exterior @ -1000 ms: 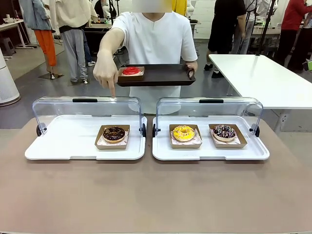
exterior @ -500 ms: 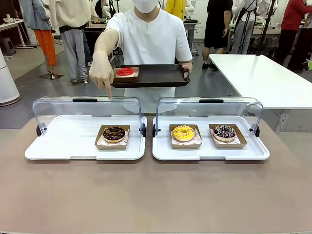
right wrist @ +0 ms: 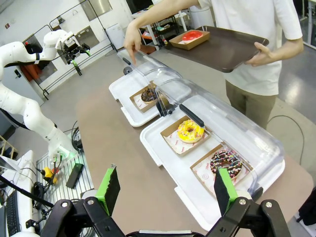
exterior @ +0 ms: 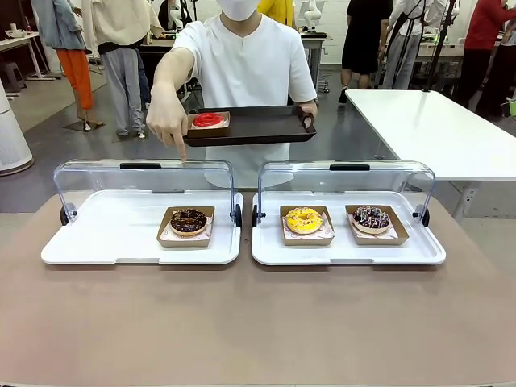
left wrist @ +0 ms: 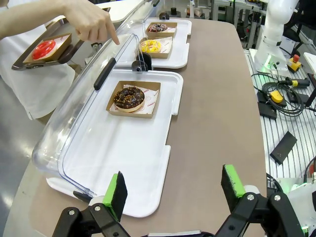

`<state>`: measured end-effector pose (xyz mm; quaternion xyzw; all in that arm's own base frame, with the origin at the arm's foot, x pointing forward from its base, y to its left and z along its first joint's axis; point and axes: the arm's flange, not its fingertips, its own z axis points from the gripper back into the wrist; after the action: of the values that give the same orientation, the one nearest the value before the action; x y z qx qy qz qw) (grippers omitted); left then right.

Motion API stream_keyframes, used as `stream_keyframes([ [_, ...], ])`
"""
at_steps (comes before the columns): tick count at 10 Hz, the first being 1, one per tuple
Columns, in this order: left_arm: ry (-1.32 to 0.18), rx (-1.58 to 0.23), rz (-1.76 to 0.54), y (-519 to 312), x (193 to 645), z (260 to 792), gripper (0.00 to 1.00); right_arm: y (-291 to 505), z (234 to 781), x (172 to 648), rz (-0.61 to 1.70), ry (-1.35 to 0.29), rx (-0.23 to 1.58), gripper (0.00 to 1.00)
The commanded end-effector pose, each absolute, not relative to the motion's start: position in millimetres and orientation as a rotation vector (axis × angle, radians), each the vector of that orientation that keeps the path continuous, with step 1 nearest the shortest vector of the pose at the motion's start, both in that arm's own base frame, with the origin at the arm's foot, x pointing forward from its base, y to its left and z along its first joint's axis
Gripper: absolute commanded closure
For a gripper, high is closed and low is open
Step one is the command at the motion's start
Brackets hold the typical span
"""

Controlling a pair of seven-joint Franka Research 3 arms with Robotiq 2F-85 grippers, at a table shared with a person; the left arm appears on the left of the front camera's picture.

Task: Provide the desired donut to the person.
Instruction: Pick up and lift the Paper togo box containing the Donut pointed at by the person.

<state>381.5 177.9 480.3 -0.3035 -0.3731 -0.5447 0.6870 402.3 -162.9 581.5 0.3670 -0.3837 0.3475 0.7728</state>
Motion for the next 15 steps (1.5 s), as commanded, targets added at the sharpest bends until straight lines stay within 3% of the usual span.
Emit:
stream_keyframes([
  [1, -0.841, -0.671, -1.217, 178, 382, 481, 0.0, -161, 581, 402, 0.755, -0.829, 0.797, 0.0],
  [2, -0.835, -0.68, -1.22, 178, 381, 480, 0.0, -161, 581, 402, 0.755, -0.829, 0.797, 0.0],
  [4, -0.826, -0.55, -1.377, 138, 379, 530, 0.0, -161, 581, 402, 0.755, -0.829, 0.797, 0.0],
  [7, -0.642, -0.394, -1.581, 55, 388, 562, 0.0, -161, 581, 402, 0.755, -0.829, 0.797, 0.0],
  [11, -0.36, -0.111, -1.783, -69, 383, 544, 0.0, -161, 581, 402, 0.755, -0.829, 0.797, 0.0],
  [15, -0.184, -0.001, -1.82, -150, 410, 484, 0.0, -161, 581, 402, 0.755, -0.829, 0.797, 0.0],
])
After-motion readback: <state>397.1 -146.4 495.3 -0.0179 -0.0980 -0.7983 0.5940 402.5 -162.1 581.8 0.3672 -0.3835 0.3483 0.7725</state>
